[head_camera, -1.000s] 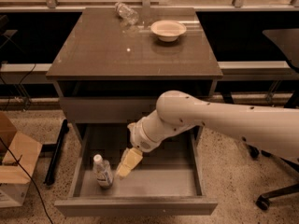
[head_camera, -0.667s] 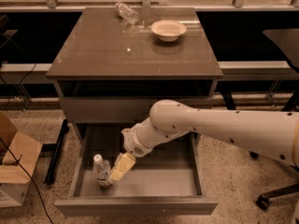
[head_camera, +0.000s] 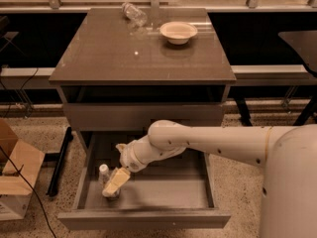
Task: Pick blue plastic bottle from middle drawer and place on counter
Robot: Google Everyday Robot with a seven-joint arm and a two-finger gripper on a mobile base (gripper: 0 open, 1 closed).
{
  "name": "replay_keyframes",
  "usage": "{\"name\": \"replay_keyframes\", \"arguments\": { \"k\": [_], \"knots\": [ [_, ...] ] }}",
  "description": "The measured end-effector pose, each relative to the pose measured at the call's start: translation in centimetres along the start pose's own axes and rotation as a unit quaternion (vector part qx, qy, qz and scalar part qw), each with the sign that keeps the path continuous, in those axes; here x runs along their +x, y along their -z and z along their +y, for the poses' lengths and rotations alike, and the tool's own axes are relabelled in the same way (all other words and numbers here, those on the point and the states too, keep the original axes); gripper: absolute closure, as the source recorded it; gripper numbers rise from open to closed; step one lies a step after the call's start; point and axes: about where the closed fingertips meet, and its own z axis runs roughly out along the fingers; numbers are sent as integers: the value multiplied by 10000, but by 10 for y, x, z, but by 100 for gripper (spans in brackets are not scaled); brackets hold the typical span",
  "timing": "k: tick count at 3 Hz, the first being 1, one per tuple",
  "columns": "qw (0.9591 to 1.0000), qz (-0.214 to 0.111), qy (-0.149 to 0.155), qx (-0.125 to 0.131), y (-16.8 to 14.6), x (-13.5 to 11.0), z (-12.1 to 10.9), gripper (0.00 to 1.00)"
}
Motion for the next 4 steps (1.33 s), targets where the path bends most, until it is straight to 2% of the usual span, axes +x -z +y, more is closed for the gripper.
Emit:
{"name": "replay_keyframes", "arguments": {
  "k": [1, 2, 3, 4],
  "knots": [
    [9984, -479, -112, -268, -46, 7, -17, 0],
    [9954, -784, -247, -498, -78, 15, -30, 0],
    [9924, -915, -456, -683, -101, 26, -35, 18],
    [9919, -933, -591, -628, -98, 33, -35, 41]
  ]
}}
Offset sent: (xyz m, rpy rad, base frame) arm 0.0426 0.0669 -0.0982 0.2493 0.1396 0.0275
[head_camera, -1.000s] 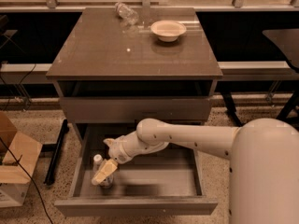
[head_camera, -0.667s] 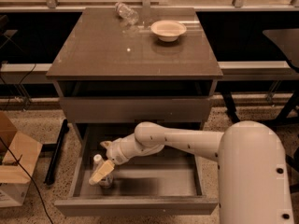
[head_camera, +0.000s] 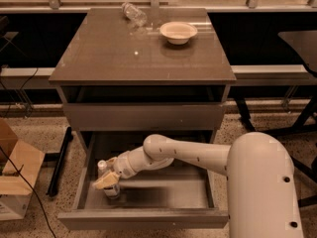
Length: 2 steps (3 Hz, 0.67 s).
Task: Pick blue plastic bottle from middle drawer and place on counter
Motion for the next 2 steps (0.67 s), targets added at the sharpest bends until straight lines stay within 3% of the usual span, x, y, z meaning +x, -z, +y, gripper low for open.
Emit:
{"name": "replay_keyframes", "arguments": {
  "k": [1, 2],
  "knots": [
    [9996, -102, -41, 245, 19, -8, 9, 65],
    [9979, -251, 128, 577, 52, -30, 22, 88]
  ]
}}
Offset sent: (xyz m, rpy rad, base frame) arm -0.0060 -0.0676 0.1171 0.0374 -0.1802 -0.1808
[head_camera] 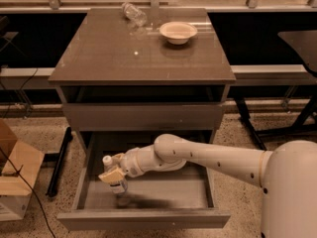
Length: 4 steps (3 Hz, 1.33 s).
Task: Pick blue plastic bottle from middle drawer and place on counter
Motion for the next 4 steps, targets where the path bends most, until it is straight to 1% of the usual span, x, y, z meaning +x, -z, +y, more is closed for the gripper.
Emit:
{"name": "replay_keyframes", "arguments": {
  "k": [1, 2, 3, 4],
  "knots": [
    [9984, -203, 424, 312, 55, -40, 8, 100],
    [9918, -481, 1010, 624, 126, -90, 10, 100],
    [9766, -553, 1839, 967, 186, -149, 13, 100],
    [9595, -489, 2452, 1296, 239, -203, 21, 100]
  ]
}}
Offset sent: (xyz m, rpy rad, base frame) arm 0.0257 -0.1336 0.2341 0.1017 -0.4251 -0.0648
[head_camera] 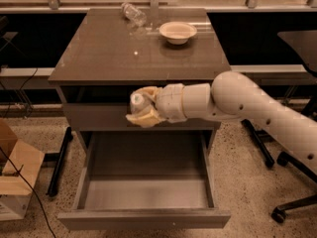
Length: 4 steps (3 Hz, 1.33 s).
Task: Pick blue plastic bottle from middle drawer and place on counter
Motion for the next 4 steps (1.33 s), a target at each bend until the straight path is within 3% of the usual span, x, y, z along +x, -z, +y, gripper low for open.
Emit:
{"name": "replay_keyframes", "arguments": {
  "k": [1, 2, 3, 4],
  "knots": [
    [9981, -29, 472, 394, 42, -62, -28, 100],
    [9981, -29, 472, 394, 42, -62, -28, 100],
    [9940, 42, 942, 556, 40, -82, -53, 100],
    [9781, 109, 1947, 732, 30, -125, -112, 100]
  ]
}}
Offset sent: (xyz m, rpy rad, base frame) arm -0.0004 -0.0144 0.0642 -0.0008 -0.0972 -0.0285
